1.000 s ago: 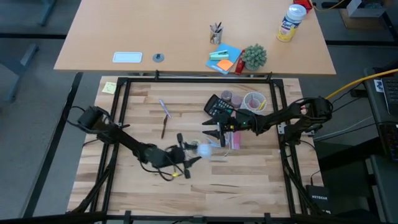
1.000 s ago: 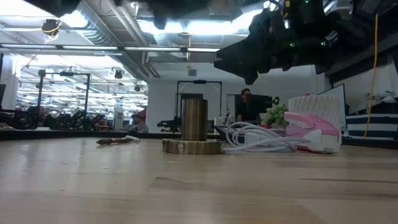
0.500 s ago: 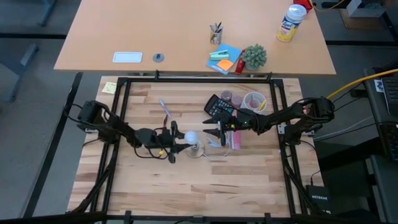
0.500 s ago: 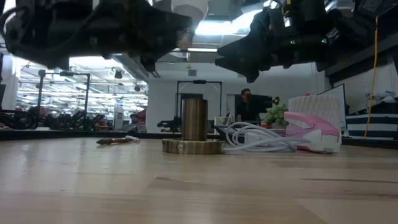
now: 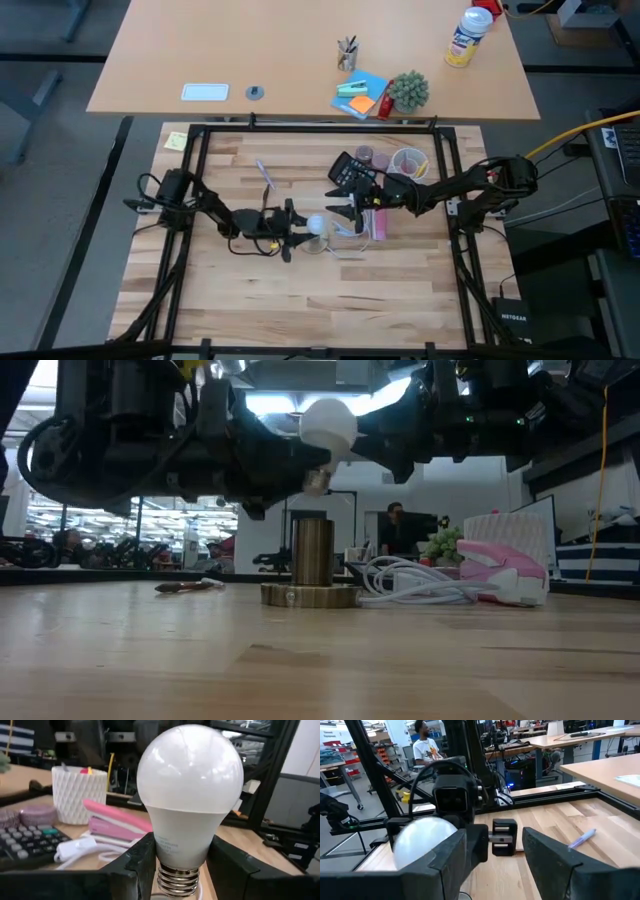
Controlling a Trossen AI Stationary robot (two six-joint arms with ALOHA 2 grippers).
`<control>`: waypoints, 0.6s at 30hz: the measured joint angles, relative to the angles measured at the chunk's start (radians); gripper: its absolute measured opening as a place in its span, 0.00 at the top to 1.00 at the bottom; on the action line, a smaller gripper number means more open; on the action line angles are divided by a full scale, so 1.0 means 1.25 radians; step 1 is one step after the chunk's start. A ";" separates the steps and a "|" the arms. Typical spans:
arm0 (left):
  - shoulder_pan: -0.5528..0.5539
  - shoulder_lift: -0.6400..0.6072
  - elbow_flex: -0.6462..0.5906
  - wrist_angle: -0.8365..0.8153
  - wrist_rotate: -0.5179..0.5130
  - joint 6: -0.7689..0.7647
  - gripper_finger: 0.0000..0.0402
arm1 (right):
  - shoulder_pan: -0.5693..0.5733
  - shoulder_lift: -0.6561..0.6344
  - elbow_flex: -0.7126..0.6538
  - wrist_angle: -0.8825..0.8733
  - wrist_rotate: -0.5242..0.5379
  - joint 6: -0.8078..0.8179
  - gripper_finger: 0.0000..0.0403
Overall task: Screw lightbulb
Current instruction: Insert the lightbulb into the gold lamp
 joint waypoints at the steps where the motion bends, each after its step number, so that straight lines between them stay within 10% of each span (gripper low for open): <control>1: 0.000 0.005 0.000 0.001 -0.001 -0.007 0.64 | 0.000 0.000 0.000 0.000 -0.001 0.000 0.51; 18: -0.007 0.008 0.001 -0.014 -0.001 0.001 0.64 | 0.118 0.000 0.000 -0.012 0.125 -0.076 0.51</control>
